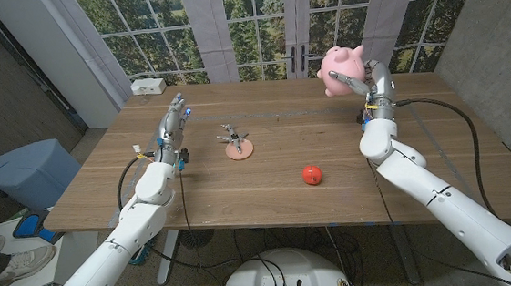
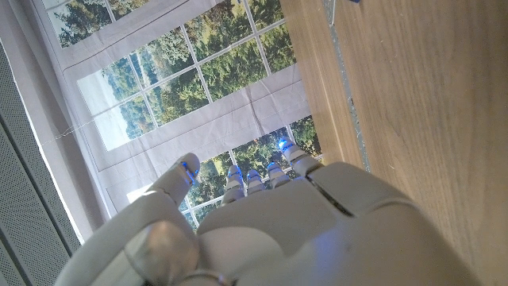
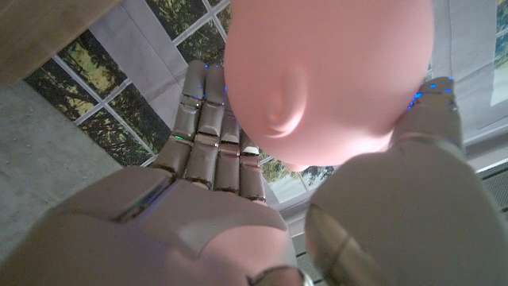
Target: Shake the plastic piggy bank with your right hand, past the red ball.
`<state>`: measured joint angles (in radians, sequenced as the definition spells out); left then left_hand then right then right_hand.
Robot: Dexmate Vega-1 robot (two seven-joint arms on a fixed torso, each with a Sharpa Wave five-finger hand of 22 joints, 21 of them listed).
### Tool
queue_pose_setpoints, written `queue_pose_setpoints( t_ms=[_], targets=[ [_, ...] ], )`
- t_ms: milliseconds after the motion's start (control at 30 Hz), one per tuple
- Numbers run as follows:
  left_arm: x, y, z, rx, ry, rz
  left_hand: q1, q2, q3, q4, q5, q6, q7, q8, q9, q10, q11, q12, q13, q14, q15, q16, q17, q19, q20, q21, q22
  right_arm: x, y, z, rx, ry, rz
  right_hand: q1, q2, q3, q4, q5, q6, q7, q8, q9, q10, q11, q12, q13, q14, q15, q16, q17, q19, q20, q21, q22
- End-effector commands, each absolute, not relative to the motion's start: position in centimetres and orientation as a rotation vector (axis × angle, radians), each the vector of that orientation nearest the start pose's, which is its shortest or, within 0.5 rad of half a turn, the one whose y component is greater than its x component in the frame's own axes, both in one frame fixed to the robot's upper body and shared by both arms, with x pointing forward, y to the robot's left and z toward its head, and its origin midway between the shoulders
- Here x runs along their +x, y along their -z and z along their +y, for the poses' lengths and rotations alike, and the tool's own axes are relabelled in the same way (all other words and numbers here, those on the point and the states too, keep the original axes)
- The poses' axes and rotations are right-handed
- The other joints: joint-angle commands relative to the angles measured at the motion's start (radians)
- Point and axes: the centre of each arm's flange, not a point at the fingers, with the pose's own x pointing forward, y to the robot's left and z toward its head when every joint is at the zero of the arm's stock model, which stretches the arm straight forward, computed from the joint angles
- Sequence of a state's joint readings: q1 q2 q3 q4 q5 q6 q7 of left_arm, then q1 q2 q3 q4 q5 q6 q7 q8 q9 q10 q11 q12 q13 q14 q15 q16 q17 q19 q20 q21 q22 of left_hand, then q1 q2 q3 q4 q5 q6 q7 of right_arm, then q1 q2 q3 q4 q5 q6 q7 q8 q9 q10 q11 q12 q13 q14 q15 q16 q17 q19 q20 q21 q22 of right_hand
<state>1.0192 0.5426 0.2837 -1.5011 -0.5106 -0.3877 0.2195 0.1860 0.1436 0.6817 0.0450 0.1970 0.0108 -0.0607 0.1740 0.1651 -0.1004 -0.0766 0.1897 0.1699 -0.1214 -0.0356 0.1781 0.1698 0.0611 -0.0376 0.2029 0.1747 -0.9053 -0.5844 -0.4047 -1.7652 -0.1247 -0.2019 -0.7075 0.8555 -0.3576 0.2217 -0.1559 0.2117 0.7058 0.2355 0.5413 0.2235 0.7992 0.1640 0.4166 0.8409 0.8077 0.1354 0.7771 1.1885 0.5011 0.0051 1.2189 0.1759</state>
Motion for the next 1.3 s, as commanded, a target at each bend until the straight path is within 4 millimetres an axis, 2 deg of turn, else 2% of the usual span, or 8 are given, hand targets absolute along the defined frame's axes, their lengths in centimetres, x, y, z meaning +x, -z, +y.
queue_pose_setpoints(
  t_ms=[33, 267, 533, 967, 1300],
  targets=[
    [59.7, 3.5, 30.9, -0.019, 0.004, -0.731, -0.004, 0.046, 0.002, -0.006, 0.002, -0.001, -0.007, 0.005, 0.006, -0.005, -0.004, 0.001, 0.005, 0.003, -0.060, 0.002, 0.002, 0.009, -0.052, -0.001, 0.003, 58.0, -5.7, -26.5, -0.751, 0.258, -0.582, 0.390, 0.388, 0.200, 0.008, 0.006, 0.335, -0.330, 0.002, 0.020, 0.298, -0.299, -0.005, -0.001, 0.230, -0.362, -0.003, 0.031, -0.059, -0.148, 0.004, 0.000],
    [59.6, 3.6, 30.9, -0.020, 0.003, -0.730, -0.004, 0.046, 0.002, -0.007, 0.002, -0.002, -0.006, 0.005, 0.006, -0.005, -0.004, 0.000, 0.005, 0.003, -0.059, 0.003, 0.002, 0.009, -0.052, -0.001, 0.003, 58.0, -5.9, -26.1, -0.783, 0.194, -0.537, 0.392, 0.387, 0.200, 0.008, 0.006, 0.341, -0.327, 0.001, 0.017, 0.302, -0.296, -0.007, 0.000, 0.231, -0.362, -0.004, 0.031, -0.058, -0.147, 0.004, 0.000],
    [59.4, 3.7, 30.9, -0.019, 0.003, -0.733, -0.004, 0.046, 0.002, -0.007, 0.002, -0.002, -0.007, 0.004, 0.006, -0.005, -0.003, 0.001, 0.005, 0.003, -0.060, 0.002, 0.002, 0.009, -0.053, -0.001, 0.003, 57.8, -5.7, -26.1, -0.780, 0.210, -0.546, 0.392, 0.386, 0.199, 0.008, 0.007, 0.344, -0.327, -0.001, 0.015, 0.302, -0.300, -0.009, 0.003, 0.232, -0.362, -0.006, 0.031, -0.059, -0.147, 0.005, 0.000],
    [59.3, 3.8, 31.0, -0.022, 0.001, -0.737, -0.004, 0.047, 0.002, -0.007, 0.002, -0.004, -0.007, 0.004, 0.006, -0.007, -0.004, 0.000, 0.005, 0.002, -0.060, 0.002, 0.002, 0.009, -0.053, -0.001, 0.003, 56.9, -4.8, -26.2, -0.710, 0.381, -0.678, 0.392, 0.385, 0.198, 0.009, 0.009, 0.341, -0.328, -0.003, 0.020, 0.303, -0.300, -0.013, 0.007, 0.232, -0.362, -0.009, 0.031, -0.062, -0.150, 0.005, 0.000],
    [59.1, 3.7, 31.2, -0.019, -0.003, -0.741, -0.004, 0.047, 0.002, -0.007, 0.002, -0.004, -0.008, 0.004, 0.006, -0.008, -0.005, 0.000, 0.005, 0.002, -0.060, 0.002, 0.002, 0.009, -0.053, -0.001, 0.003, 56.3, -3.3, -26.7, -0.537, 0.599, -0.810, 0.392, 0.386, 0.197, 0.010, 0.010, 0.342, -0.330, -0.004, 0.022, 0.305, -0.301, -0.019, 0.007, 0.234, -0.362, -0.012, 0.031, -0.060, -0.151, 0.006, 0.000]
  ],
)
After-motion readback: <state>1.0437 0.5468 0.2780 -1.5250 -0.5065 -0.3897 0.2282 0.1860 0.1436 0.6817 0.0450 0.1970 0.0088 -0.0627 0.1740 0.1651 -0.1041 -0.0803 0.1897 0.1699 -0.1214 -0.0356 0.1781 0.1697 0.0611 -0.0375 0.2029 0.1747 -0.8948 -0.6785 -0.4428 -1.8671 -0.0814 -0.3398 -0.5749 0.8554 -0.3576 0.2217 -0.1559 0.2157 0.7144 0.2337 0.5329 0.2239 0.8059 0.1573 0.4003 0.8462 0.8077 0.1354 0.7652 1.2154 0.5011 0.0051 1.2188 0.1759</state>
